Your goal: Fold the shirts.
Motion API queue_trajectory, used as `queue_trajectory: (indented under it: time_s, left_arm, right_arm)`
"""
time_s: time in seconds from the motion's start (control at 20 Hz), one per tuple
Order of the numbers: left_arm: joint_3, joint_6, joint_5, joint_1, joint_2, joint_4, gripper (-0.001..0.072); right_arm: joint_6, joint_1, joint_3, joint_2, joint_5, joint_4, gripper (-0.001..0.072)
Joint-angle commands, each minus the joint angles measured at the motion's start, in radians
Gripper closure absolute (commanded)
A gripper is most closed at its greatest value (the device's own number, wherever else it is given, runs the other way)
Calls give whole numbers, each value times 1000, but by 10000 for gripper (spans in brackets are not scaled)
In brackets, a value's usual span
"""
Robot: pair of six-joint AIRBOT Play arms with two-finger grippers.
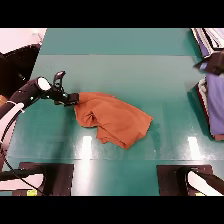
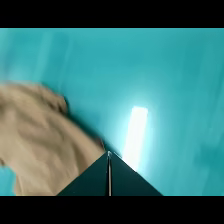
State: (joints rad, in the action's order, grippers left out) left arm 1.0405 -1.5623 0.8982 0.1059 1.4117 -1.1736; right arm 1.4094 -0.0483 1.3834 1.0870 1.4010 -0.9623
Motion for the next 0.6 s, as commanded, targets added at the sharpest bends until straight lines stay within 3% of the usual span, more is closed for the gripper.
queue_trajectory:
  time_s: [0.0,0.05,0.1,0.15,0.3,0.55]
  left_arm:
    - [75,0,-9,-1,-43,-24,682]
    - [103,3,-8,-1,-61,-29,682]
    - [125,17,-9,-1,-72,-29,682]
    - [144,27,-7,-1,-74,-27,682]
    - [153,26,-2,-1,-71,-27,682]
    - [153,26,24,-1,-71,-27,682]
  right_arm:
    - [5,24,-255,0,13,-63,694]
    - [5,37,-348,0,-5,-53,605]
    - [5,59,-443,4,-47,-48,359]
    - [5,93,-533,19,-101,-48,261]
    - [4,226,-687,117,-244,32,262]
    - [-23,405,-650,298,-423,159,263]
